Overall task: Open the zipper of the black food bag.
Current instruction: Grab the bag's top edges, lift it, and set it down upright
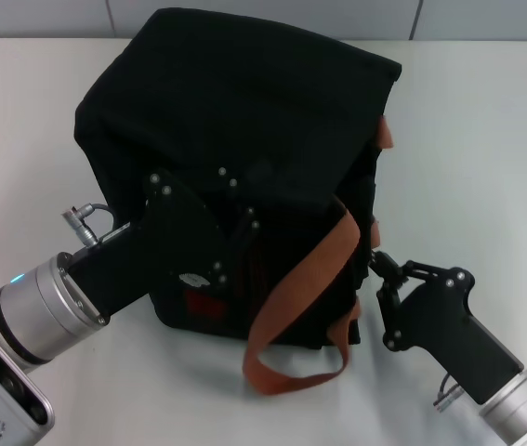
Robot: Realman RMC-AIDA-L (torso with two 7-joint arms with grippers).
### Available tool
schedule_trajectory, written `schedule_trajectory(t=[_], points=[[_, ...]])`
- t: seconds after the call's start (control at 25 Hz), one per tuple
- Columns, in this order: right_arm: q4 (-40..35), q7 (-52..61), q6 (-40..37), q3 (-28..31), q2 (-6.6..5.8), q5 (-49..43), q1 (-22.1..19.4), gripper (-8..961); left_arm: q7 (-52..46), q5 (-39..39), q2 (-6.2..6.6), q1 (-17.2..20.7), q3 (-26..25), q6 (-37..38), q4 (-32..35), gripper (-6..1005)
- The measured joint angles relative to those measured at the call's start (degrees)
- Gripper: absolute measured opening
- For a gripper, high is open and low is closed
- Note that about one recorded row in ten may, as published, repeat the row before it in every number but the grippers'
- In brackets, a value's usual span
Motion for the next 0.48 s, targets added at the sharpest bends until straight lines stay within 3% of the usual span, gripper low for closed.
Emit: schedule_trajectory(t=[0.36,0.48], points=[[-0.6,-0.1,1.5,0.4,0.00,0.1,-0.1,13,-0.7,-0.2,0.02,0.0,-0.6,0.0,-0.2,86],[-0.6,1.0,-4.3,0.9,0.00,0.1,-1.6,14,-0.7,-0.2,0.01,-0.5,-1.5,0.1,-2.0,86]])
